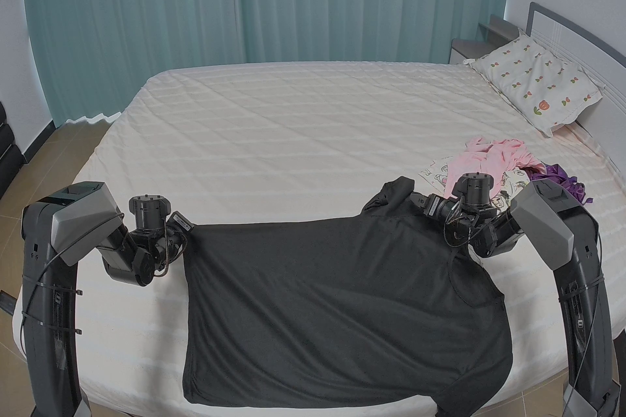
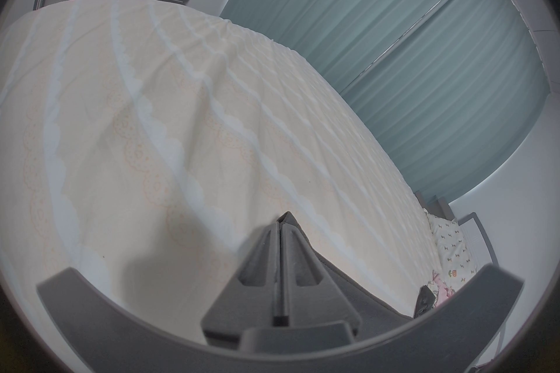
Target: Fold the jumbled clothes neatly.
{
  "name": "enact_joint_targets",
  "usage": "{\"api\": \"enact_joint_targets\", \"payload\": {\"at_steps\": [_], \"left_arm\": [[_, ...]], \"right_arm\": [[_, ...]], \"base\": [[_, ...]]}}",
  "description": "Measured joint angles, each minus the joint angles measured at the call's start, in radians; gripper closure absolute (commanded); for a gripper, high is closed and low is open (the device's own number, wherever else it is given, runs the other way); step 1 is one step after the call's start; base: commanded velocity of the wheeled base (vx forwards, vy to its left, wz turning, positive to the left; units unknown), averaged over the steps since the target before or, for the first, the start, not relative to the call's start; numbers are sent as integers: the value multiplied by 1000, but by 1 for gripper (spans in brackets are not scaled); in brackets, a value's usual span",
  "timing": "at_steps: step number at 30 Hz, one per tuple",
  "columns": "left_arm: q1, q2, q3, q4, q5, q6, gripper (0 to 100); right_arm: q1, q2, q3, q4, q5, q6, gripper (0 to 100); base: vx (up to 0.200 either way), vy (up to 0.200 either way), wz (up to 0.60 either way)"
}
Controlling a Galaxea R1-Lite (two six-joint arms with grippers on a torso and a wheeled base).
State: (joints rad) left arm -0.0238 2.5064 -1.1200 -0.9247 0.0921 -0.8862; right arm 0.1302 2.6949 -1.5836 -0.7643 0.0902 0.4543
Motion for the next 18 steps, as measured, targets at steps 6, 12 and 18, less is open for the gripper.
{"api": "enact_joint_targets", "payload": {"at_steps": [6, 12, 18], "left_arm": [[-1, 3, -1, 0, 0, 0, 100], [1, 7, -6, 0, 1, 1, 100], [4, 10, -7, 0, 0, 0, 100]], "right_arm": [[-12, 34, -38, 15, -7, 6, 100], [-39, 33, -24, 17, -29, 11, 100], [-72, 13, 2, 16, -40, 50, 100]], "base": [[0, 0, 0], [0, 0, 0], [0, 0, 0]]}}
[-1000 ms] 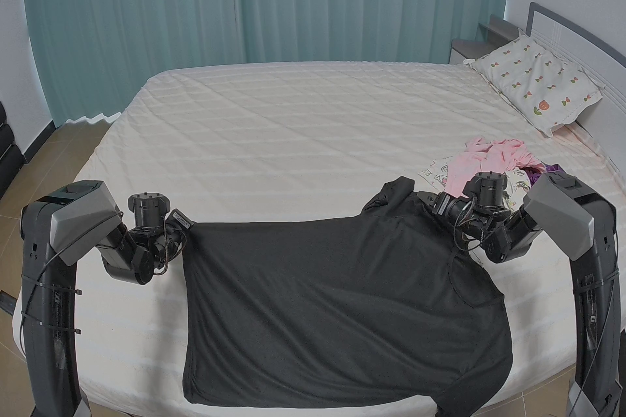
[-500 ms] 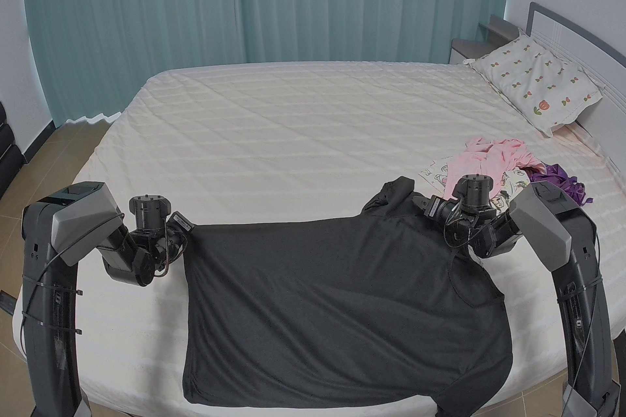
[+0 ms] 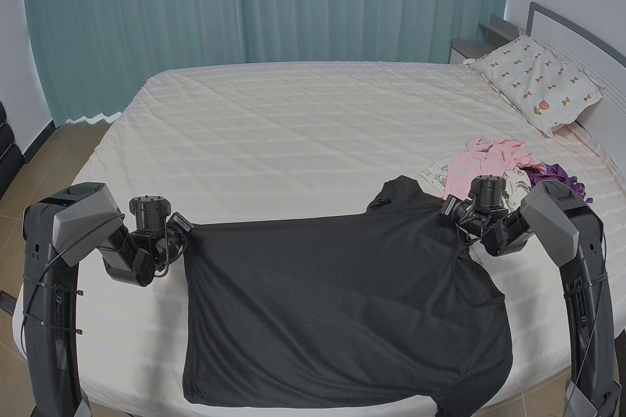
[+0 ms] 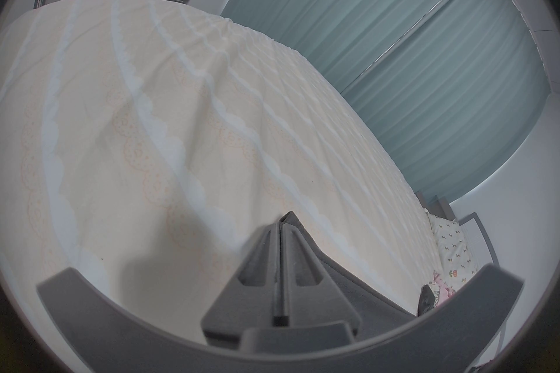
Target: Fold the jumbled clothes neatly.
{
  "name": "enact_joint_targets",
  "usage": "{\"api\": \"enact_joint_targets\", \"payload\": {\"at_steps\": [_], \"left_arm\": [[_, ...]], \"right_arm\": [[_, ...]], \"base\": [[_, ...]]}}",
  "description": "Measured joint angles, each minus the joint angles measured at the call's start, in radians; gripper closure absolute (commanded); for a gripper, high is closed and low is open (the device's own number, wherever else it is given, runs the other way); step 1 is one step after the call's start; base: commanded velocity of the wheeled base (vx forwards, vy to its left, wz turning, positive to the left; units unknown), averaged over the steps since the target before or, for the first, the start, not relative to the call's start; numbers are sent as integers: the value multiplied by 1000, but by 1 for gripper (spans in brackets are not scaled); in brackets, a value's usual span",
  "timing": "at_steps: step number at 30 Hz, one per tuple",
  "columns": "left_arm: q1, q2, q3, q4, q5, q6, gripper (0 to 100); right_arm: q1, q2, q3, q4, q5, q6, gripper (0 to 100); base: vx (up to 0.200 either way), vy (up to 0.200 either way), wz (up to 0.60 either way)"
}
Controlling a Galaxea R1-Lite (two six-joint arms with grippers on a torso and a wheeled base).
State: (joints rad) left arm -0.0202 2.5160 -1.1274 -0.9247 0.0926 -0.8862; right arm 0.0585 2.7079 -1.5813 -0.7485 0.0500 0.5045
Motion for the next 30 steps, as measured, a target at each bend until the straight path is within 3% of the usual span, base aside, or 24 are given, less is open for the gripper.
{"api": "enact_joint_targets", "payload": {"at_steps": [2, 3, 18, 29, 30], "left_arm": [[0, 0, 0, 0, 0, 0, 100], [0, 0, 0, 0, 0, 0, 100], [0, 1, 2, 3, 1, 1, 100], [-2, 0, 7, 0, 1, 1, 100], [-2, 0, 7, -1, 1, 2, 0]], "right_arm": [[-3, -9, 14, 0, 3, 15, 100], [-4, -14, 24, 1, 5, 20, 0], [-1, -63, 79, -8, -1, 36, 0], [-10, -215, 331, -61, 33, 126, 0], [-10, -226, 347, -71, 34, 129, 0]], "base": [[0, 0, 0], [0, 0, 0], [0, 0, 0], [0, 0, 0], [0, 0, 0]]}}
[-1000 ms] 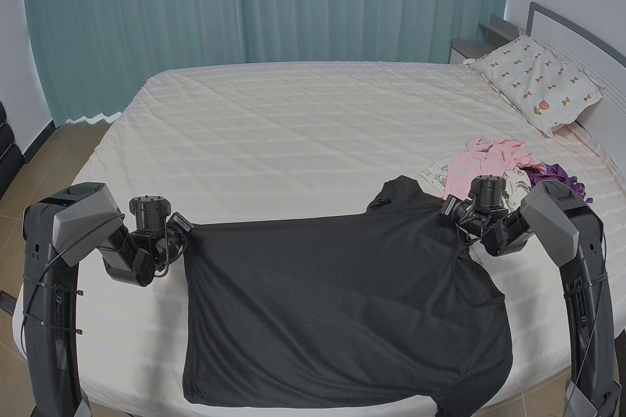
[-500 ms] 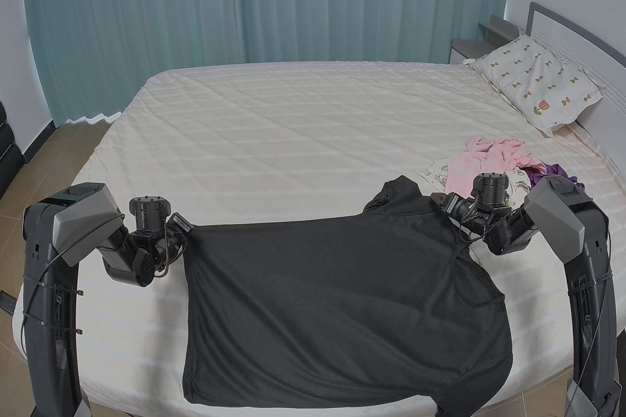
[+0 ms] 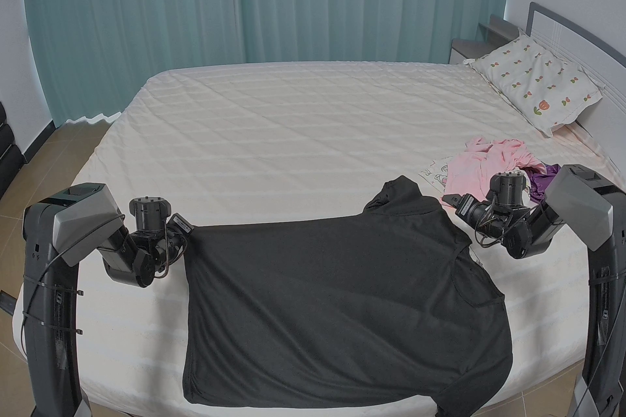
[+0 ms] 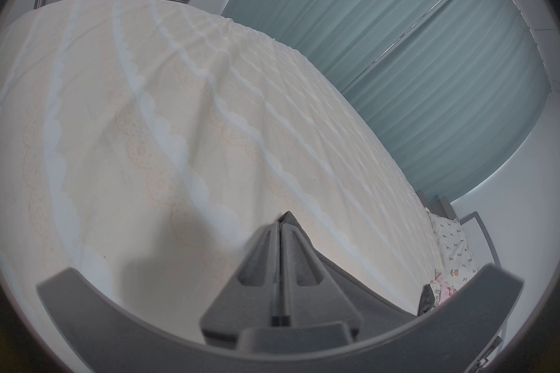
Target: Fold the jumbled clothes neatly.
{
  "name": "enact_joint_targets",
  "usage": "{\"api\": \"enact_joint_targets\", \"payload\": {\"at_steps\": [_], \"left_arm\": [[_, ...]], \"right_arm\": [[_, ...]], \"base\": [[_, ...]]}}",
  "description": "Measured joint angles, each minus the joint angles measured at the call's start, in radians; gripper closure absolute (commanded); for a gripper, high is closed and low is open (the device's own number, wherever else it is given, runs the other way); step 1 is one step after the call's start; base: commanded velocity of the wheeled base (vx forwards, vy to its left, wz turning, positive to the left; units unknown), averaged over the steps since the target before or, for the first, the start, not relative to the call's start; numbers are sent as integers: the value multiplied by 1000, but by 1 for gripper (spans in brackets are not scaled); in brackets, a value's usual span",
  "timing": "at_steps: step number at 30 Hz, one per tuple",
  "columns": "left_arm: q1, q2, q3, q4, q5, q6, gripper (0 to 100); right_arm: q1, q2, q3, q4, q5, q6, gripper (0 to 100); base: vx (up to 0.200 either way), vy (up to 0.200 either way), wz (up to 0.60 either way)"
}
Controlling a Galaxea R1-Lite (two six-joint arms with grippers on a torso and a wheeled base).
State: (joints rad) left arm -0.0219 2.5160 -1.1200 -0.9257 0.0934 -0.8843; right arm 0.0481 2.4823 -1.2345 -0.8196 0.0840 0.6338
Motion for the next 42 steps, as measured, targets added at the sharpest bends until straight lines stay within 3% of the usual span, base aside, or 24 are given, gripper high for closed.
{"api": "enact_joint_targets", "payload": {"at_steps": [10, 23, 29, 34, 42], "left_arm": [[0, -37, 41, -15, -3, -3, 0], [-26, -264, 324, -89, -52, -22, 0], [-88, -349, 569, -118, -65, -65, 0], [-165, -403, 778, -221, -72, -117, 0], [-269, -415, 952, -314, -78, -150, 0]], "right_arm": [[11, -91, 164, -33, 4, 18, 0], [32, -279, 539, -99, 8, 134, 0], [40, -337, 706, -229, 10, 173, 0], [53, -355, 832, -378, 12, 216, 0], [64, -320, 954, -528, 13, 249, 0]], "base": [[0, 0, 0], [-46, 0, 0], [-200, 0, 0], [-200, 0, 0], [-175, 0, 0]]}}
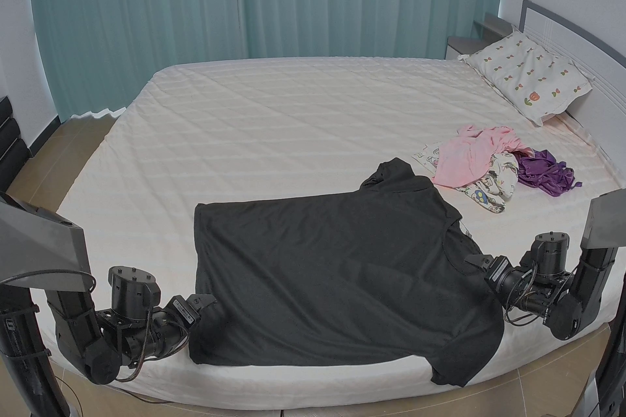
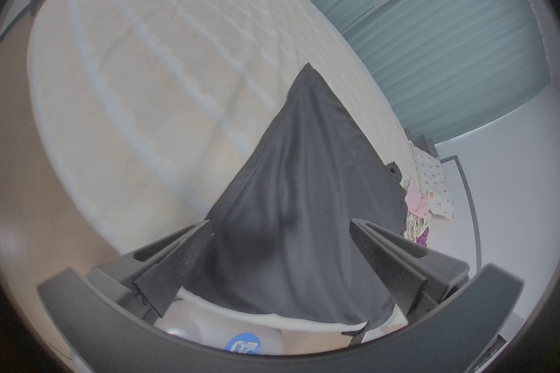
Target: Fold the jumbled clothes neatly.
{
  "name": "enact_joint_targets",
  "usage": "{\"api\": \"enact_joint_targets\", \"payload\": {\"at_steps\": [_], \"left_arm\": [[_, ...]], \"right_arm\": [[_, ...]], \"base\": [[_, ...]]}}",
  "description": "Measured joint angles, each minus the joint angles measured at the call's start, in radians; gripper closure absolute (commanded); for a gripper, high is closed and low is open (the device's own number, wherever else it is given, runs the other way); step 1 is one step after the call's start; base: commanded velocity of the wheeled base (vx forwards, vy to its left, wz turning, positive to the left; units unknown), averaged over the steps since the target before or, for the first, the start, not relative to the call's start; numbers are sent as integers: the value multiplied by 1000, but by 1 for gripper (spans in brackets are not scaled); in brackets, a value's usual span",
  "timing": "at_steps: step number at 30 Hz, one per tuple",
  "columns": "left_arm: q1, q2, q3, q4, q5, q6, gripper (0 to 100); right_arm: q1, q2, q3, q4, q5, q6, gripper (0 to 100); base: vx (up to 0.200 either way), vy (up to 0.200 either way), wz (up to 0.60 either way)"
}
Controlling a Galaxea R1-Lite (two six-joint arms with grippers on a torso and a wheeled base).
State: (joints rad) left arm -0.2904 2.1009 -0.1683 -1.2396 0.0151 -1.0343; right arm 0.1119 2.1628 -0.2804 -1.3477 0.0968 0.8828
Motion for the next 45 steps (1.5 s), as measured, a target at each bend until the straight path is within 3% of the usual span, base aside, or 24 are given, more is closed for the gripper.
{"api": "enact_joint_targets", "payload": {"at_steps": [15, 26, 27, 31, 35, 41, 45], "left_arm": [[-22, 92, 1, -42, 12, 7, 0], [-49, 163, -15, -52, 68, 64, 0], [-53, 172, -16, -53, 87, 73, 100], [-73, 206, -26, -53, 150, 95, 100], [-84, 226, -24, -54, 158, 94, 100], [-72, 234, -9, -77, 156, 91, 100], [-19, 237, 6, -154, 145, 92, 100]], "right_arm": [[2, 43, 19, -7, -3, 4, 0], [4, 91, 45, -133, -10, -3, 0], [4, 94, 49, -136, -10, -4, 0], [-4, 100, 61, -141, -10, -20, 0], [-34, 104, 72, -141, 10, -88, 0], [-110, 112, 84, -142, 161, -193, 0], [-157, 131, 82, -142, 199, -227, 0]], "base": [[0, 0, 0], [0, 0, 0], [0, 0, 0], [0, 0, 0], [0, 0, 0], [0, 0, 0], [0, 0, 0]]}}
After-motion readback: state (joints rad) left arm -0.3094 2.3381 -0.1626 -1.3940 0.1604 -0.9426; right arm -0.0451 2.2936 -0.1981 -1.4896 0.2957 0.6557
